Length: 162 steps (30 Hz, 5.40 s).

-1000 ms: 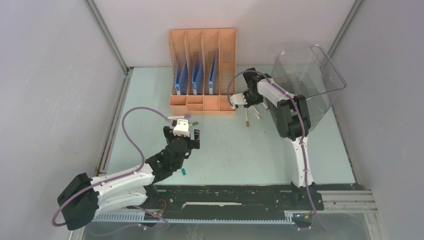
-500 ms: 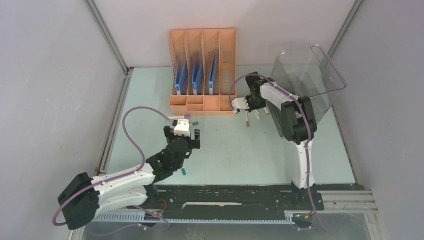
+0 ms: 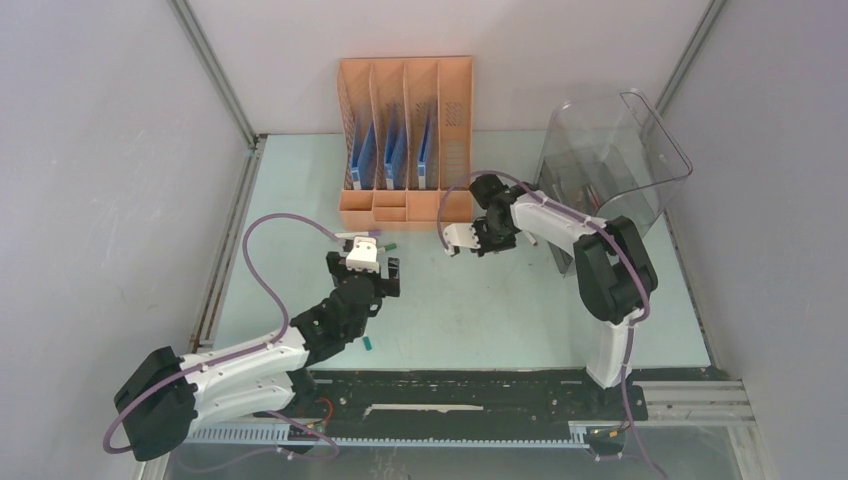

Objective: Organize the desk
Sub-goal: Move the stationery to the center of the board.

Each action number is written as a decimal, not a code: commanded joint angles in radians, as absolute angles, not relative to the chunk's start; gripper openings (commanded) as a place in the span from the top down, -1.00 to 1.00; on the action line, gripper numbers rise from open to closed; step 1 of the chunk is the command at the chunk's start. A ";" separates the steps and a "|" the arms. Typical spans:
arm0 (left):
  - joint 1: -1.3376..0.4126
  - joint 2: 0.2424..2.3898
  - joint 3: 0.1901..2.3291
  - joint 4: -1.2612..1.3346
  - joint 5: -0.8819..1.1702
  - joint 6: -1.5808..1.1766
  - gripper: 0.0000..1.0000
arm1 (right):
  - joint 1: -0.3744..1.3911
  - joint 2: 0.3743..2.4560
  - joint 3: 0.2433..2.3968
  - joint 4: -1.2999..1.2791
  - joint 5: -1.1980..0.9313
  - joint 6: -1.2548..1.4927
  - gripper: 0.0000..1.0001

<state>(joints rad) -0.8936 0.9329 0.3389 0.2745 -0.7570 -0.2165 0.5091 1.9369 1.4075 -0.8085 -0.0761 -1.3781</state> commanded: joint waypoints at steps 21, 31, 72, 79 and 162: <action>-0.888 0.919 0.352 0.301 -0.788 -0.204 -1.00 | 0.314 2.097 1.670 -0.765 0.074 -1.680 -0.28; -0.888 0.929 0.359 0.296 -0.788 -0.204 -1.00 | 0.315 2.246 1.845 -0.873 0.088 -1.729 -0.21; -0.888 0.926 0.356 0.298 -0.787 -0.203 -1.00 | 0.295 2.320 1.849 -1.003 0.077 -1.664 0.15; -0.889 0.928 0.357 0.298 -0.788 -0.204 -1.00 | 0.299 2.348 1.847 -0.997 0.065 -1.656 0.44; -0.888 0.912 0.345 0.305 -0.788 -0.206 -1.00 | 0.340 2.032 1.671 -0.884 -0.066 -1.466 1.00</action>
<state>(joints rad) -0.8936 0.9283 0.3389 0.2745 -0.7574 -0.2165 0.2913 2.1723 1.7073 -0.9382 -0.0216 -1.4952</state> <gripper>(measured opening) 0.996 0.084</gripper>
